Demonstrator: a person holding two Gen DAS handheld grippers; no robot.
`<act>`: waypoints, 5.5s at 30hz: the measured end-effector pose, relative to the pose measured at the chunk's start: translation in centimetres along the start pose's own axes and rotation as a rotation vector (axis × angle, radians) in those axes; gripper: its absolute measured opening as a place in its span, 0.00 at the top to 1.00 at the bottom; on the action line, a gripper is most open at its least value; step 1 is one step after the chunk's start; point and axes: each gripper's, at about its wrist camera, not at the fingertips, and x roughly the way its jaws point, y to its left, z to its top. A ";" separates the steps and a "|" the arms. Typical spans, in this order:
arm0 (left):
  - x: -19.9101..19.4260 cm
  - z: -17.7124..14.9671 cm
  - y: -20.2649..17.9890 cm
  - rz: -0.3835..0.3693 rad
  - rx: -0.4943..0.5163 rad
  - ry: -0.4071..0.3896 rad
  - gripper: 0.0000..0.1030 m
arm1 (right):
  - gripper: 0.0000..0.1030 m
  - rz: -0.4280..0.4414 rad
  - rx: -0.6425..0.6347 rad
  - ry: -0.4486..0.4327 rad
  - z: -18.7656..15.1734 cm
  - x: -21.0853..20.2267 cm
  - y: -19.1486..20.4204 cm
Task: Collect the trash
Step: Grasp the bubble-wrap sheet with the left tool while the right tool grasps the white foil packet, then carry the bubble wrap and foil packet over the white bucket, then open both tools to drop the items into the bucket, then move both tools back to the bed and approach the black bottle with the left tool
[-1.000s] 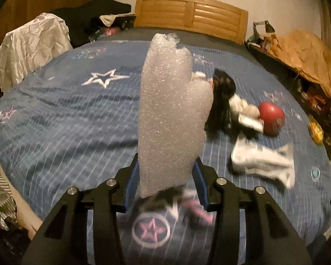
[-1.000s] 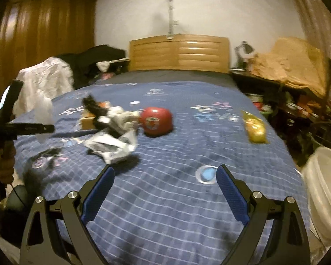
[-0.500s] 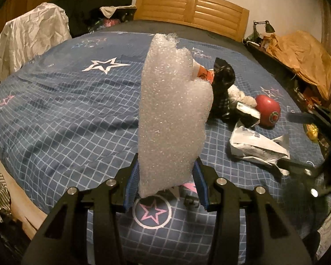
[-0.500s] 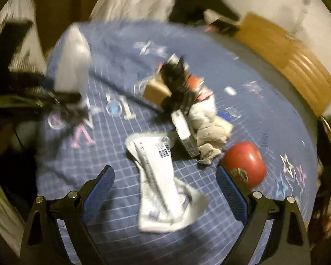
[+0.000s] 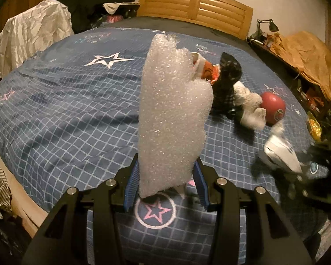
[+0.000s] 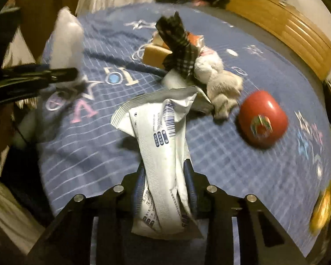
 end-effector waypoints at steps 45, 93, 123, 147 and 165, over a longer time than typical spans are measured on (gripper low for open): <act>-3.6 -2.0 -9.9 0.101 0.232 -0.087 0.57 | 0.67 -0.154 0.578 -0.389 -11.3 -10.0 2.8; -5.1 -7.1 -54.4 -0.509 0.912 -0.128 0.57 | 0.65 -0.803 1.175 -0.455 -42.7 -34.1 -18.4; -0.8 -9.6 -58.7 -0.504 1.009 -0.008 0.31 | 0.41 -0.623 1.227 -0.397 -43.6 -29.7 -25.6; 0.9 -9.0 -55.1 -0.432 0.885 -0.025 0.31 | 0.41 -0.743 1.227 -0.478 -43.9 -29.7 -22.4; 1.8 0.0 -27.3 -0.114 0.340 -0.085 0.25 | 0.41 -0.622 1.049 -0.514 -34.8 -22.7 -15.8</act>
